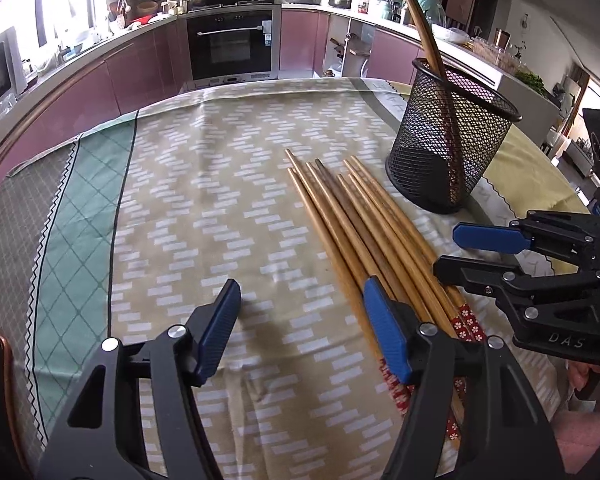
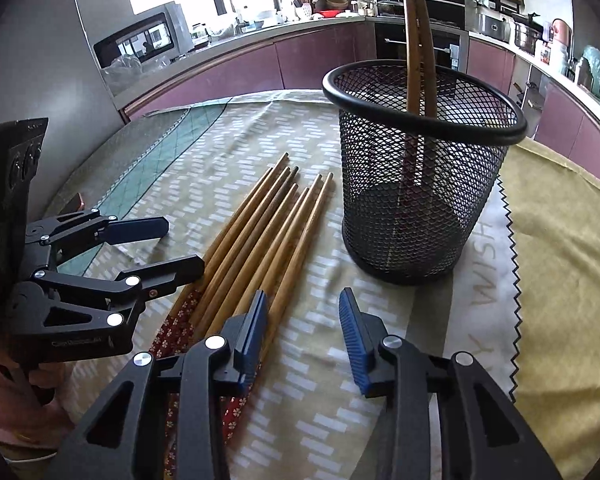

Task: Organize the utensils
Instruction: 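Grasp another wooden chopstick from the row with the right gripper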

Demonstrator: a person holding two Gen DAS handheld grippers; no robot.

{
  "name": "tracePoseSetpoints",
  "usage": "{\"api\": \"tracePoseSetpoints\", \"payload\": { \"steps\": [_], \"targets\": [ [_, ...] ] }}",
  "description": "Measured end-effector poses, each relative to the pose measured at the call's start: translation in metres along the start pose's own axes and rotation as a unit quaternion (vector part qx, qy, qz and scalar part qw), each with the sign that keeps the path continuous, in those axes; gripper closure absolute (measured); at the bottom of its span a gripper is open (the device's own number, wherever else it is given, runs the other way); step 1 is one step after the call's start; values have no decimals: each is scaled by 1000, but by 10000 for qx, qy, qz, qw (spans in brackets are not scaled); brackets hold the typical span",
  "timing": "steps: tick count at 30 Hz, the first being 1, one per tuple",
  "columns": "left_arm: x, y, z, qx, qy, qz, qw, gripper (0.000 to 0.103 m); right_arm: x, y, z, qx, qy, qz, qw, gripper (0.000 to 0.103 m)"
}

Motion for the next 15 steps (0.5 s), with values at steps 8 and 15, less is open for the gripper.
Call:
{"api": "tracePoseSetpoints", "payload": {
  "steps": [8,15],
  "targets": [
    [1,4,2,102,42,60,9999,47,3,5,0,-200,-71,45,9998,76],
    [9,10,3,281,100,62,9995,55,12,12,2,-327,-48,12,9995,78]
  ]
}}
Point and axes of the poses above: each gripper's, at about its wrist camera, not at the fingertips, and y roughly the way its jaws point, z to its left, x to its top, the point moved 9 cm from there along y, roughly the way its jaws point, and after that the axes turned 6 degrees about z, right-handed, at the moved point
